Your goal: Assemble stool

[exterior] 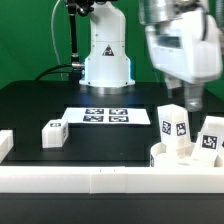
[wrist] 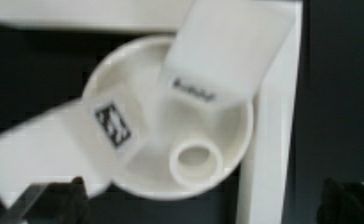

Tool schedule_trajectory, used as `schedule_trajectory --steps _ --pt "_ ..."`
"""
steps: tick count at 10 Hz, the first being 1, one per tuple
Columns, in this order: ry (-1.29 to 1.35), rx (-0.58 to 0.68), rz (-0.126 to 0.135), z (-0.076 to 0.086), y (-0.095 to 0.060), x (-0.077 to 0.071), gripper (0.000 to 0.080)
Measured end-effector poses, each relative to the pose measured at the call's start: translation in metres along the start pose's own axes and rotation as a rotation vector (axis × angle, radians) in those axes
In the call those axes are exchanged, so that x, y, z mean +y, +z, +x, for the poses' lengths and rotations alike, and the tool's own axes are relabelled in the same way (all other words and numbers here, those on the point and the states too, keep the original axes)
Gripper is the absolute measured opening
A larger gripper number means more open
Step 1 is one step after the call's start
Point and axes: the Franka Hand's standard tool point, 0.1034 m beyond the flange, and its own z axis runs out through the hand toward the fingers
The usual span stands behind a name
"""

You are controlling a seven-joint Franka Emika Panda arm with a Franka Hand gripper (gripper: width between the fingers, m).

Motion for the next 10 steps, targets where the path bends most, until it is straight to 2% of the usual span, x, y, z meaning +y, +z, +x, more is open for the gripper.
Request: schedule_trajectory --steps 2,3,6,7,8,10 --pt "-0.090 0.010 0.009 0.030 -0.008 0.004 0.0649" --pt "-0.095 0.013 0.011 0.038 -0.009 0.004 0.0649" --pt "-0.125 0.013 0.007 0.035 -0.008 0.004 0.0649" --pt "-0.213 0.019 -0.005 0.037 -0.005 0.006 0.0649" --pt "-0.355 0.025 -0.027 0.042 0.000 0.009 0.0649" --pt "-0.595 0.035 -0.066 0.054 -0.001 0.006 0.0649"
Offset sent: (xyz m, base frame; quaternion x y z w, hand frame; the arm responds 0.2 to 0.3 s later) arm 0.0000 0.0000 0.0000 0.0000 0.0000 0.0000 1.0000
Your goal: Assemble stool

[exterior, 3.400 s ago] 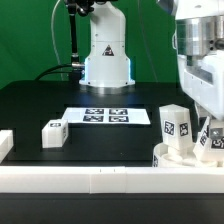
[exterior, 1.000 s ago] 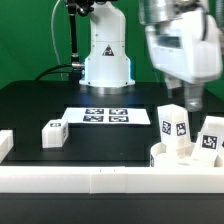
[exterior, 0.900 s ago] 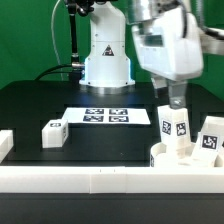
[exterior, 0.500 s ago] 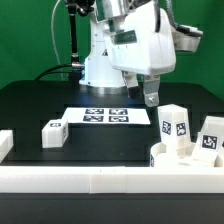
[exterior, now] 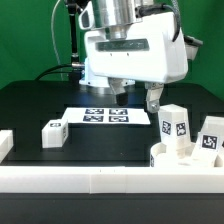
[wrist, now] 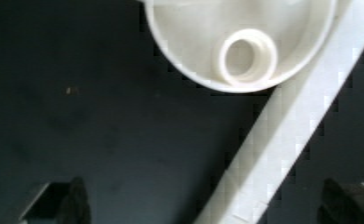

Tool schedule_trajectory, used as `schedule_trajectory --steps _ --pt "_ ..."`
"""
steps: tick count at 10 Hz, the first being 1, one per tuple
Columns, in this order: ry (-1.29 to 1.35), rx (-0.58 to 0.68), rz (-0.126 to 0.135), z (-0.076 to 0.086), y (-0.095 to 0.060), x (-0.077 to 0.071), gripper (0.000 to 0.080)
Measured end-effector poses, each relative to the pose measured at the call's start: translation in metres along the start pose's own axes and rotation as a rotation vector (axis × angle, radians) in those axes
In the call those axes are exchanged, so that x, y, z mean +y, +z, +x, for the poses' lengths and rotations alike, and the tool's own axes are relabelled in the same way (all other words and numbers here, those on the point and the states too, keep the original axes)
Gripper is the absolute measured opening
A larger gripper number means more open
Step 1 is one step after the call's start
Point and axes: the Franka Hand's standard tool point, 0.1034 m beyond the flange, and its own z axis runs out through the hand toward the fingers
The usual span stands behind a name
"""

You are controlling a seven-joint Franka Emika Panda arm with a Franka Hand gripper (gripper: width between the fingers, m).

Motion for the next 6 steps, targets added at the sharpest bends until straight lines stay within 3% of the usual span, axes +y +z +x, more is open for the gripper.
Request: schedule_trajectory --steps 1,2,5,6 --pt "-0.058 0.005 0.000 0.0043 -0.0006 -0.0005 0.0649" --pt "-0.083 0.001 0.029 0.0069 0.0004 0.0018 0.0649" --pt "-0.280 0.005 0.022 0.0081 0.0007 0.0033 0.0649" --pt "-0.450 0.019 -0.034 0.0133 0.0025 0.0092 0.0649"
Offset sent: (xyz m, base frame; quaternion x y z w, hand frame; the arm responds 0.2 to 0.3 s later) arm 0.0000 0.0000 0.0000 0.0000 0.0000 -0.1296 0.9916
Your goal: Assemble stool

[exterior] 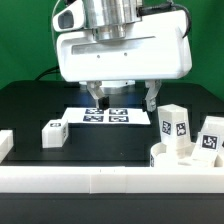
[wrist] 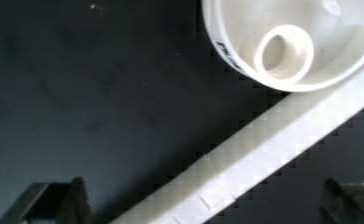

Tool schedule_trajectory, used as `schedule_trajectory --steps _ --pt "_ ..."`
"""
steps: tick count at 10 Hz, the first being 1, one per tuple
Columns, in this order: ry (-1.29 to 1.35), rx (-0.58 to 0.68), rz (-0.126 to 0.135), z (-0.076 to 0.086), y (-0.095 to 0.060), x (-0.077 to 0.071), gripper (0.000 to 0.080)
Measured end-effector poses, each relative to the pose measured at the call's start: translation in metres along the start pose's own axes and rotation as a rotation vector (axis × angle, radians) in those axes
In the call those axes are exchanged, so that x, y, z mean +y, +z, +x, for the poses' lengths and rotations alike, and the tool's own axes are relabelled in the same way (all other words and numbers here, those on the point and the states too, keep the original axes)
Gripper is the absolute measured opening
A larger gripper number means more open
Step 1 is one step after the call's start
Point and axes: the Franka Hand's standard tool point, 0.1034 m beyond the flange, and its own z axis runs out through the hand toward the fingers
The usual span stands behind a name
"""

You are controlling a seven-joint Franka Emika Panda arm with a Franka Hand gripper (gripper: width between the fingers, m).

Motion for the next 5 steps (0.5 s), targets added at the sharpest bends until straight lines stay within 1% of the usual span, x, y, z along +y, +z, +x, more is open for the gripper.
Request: schedule_trajectory --steps 1,3,4,5 --pt "-0.152 0.007 -0.046 0.002 0.002 0.006 0.0649" --pt "-0.260 0.024 -0.097 0.002 0.007 0.018 0.0649" --pt "-0.255 0.037 -0.097 0.001 0.010 0.022 0.0649" --pt "-0.254 0.035 -0.096 0.001 0.010 0.022 0.0649"
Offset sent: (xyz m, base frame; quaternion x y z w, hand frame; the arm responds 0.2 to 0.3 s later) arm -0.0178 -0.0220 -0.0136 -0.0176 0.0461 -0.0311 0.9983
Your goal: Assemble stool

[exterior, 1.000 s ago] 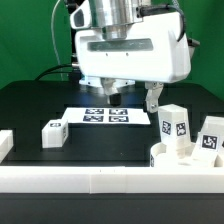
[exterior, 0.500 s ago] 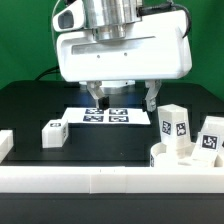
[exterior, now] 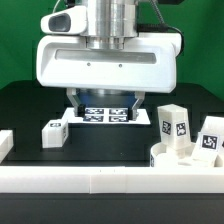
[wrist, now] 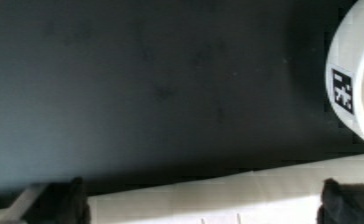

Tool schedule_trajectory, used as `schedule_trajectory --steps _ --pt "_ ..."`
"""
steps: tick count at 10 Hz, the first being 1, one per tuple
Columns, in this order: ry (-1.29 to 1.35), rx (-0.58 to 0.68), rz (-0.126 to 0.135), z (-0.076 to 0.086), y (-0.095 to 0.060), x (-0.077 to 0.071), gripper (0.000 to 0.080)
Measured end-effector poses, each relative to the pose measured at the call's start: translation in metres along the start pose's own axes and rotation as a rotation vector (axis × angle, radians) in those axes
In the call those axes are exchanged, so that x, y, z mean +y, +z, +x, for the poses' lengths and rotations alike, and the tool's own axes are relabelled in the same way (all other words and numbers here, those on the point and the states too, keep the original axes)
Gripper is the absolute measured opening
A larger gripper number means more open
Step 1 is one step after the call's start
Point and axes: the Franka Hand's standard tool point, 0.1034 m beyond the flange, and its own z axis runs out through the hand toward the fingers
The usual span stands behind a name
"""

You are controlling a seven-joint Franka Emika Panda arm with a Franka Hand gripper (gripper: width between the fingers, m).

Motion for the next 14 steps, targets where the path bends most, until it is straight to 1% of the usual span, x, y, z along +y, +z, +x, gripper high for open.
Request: schedule_trajectory --steps 2,3,5,7,8,10,12,13,14 --pt "-0.006 -0.001 0.000 0.000 0.000 0.001 0.0649" --pt "-0.043 -0.005 -0.001 -0.001 0.001 0.009 0.0649" --pt "-0.073 -0.019 -0.011 -0.009 0.009 0.041 0.0649" --pt "-0.104 -0.034 -0.017 -0.017 0.018 0.072 0.0649" --pt "-0.110 -0.038 -0.018 -0.018 0.020 0.082 0.0649" --pt "-0.109 -0.038 -0.018 -0.018 0.020 0.080 0.0649" --pt "-0.109 -0.039 -0.018 -0.018 0.021 0.081 0.0649" --pt "-0.097 -0.038 -0.008 -0.026 0.030 0.090 0.0649" --pt "-0.098 -0.057 -0.005 -0.041 0.041 0.103 0.0649"
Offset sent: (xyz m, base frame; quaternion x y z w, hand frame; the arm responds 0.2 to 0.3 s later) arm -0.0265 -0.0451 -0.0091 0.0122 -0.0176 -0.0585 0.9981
